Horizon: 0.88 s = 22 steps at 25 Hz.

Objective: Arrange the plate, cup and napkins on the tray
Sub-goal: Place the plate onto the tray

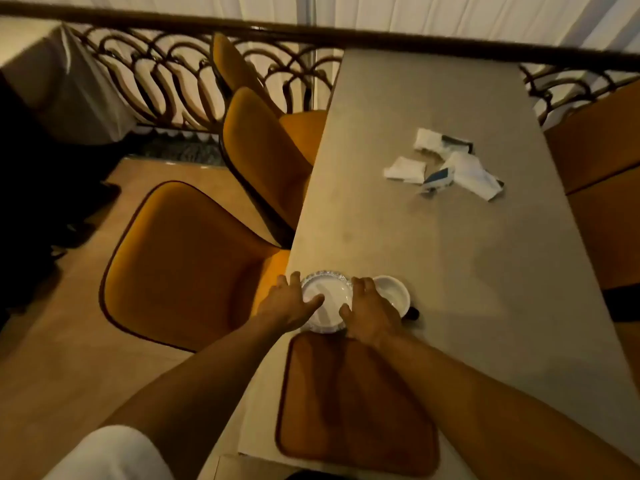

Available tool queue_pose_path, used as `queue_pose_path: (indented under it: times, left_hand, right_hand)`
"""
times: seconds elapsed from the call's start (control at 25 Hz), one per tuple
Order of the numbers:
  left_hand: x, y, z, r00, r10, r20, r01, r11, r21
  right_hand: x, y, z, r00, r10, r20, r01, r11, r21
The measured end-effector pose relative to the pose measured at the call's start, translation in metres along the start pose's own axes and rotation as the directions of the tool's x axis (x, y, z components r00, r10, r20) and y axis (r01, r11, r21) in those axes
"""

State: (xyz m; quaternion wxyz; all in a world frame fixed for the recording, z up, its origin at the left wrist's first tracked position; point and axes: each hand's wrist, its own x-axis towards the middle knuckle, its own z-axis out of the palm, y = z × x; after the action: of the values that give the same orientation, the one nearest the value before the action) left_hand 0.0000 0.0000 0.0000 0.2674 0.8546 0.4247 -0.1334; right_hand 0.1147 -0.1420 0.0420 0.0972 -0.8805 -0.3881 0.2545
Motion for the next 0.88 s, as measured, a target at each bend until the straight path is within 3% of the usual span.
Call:
queue_pose_path:
  times: [0.16, 0.48, 0.88]
  left_hand:
    - [0.02, -0.018, 0.02, 0.999, 0.027, 0.043, -0.021, 0.993, -0.118]
    - [0.048, -0.03, 0.037, 0.999, 0.039, 0.01, -0.035, 0.957, -0.29]
    - [0.05, -0.031, 0.042, 0.993, -0.117, -0.027, 0.083, 0.83, -0.552]
  right_hand:
    - [0.009, -0.004, 0.026, 0.98, 0.147, 0.136, -0.141, 0.989, -0.054]
    - [0.032, -0.014, 0.055, 0.959, 0.225, 0.172, -0.207, 0.972, -0.114]
    - [0.036, -0.005, 0.079, 0.964, 0.247, 0.096, -0.249, 0.969, 0.011]
